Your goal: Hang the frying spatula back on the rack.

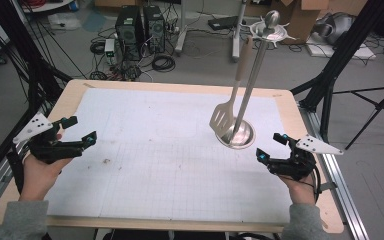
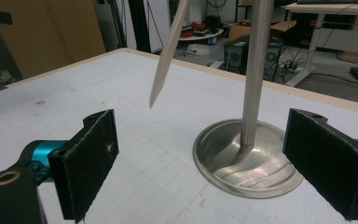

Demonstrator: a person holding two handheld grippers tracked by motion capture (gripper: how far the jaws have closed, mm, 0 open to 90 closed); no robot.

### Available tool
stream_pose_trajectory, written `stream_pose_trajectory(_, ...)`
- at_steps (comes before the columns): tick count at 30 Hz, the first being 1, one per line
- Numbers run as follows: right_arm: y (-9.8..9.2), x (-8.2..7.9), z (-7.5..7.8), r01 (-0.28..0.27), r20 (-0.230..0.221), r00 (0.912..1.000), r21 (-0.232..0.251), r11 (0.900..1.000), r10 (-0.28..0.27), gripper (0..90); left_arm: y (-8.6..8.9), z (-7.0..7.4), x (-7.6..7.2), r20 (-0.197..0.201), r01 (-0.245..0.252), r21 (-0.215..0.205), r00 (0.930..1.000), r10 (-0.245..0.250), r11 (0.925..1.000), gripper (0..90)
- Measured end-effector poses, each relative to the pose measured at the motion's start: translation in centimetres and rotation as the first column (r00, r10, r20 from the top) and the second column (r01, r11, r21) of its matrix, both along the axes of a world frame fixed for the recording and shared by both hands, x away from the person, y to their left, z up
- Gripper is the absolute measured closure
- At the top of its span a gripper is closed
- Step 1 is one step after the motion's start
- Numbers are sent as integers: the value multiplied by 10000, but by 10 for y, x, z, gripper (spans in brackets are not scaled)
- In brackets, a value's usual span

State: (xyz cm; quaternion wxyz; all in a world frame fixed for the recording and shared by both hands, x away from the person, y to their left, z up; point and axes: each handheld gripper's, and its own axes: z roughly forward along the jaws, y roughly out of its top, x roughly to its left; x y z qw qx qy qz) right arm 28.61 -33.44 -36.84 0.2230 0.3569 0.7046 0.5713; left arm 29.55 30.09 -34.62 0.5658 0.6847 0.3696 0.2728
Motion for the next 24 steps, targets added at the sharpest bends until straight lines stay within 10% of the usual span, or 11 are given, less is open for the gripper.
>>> stream_pose_trajectory(24,-12,1,-8,885,78,9960,206,9959,-887,91,23,-35,-5,-382,-891,172,9952,897,9959,105)
